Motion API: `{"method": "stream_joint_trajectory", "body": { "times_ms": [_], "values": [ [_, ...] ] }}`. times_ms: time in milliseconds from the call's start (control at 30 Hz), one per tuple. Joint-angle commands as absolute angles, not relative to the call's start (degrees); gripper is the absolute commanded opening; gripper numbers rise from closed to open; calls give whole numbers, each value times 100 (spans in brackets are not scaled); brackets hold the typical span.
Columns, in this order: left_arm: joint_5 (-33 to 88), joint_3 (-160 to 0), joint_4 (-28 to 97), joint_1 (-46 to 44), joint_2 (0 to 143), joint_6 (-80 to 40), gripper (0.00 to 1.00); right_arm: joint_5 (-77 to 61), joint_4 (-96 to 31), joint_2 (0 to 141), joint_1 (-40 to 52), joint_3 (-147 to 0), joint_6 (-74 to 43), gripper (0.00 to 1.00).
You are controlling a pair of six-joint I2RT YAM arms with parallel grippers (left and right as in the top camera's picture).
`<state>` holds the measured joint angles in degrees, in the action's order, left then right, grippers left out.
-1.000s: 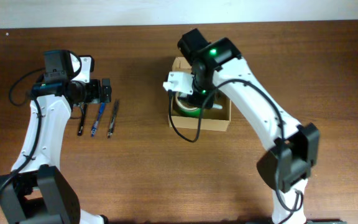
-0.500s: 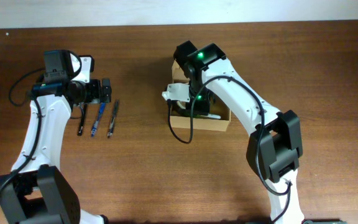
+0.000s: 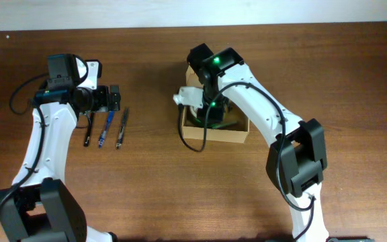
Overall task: Pack container
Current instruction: 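Lower the black marker into the box and release it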
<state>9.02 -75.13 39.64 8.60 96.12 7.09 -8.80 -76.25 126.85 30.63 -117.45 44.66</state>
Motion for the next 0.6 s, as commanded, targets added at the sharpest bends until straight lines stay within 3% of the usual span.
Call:
{"method": "stream_joint_trajectory", "body": {
  "times_ms": [0,33,100,300,567],
  "values": [
    [921,-7612,3948,880,9653,808,99,-991,-7118,12680,3079,-12250,2753,27],
    [921,-7612,3948,880,9653,808,99,-989,-6746,12680,3072,-12248,1957,14],
    [921,-7612,3948,880,9653,805,99,-989,-6512,12689,3063,-12248,1437,4],
    [921,-7612,3948,880,9653,808,99,-506,-5981,12704,3063,-12241,523,4],
    [921,-7612,3948,880,9653,808,99,-379,-6023,12737,3063,-12112,523,4]
  ]
}}
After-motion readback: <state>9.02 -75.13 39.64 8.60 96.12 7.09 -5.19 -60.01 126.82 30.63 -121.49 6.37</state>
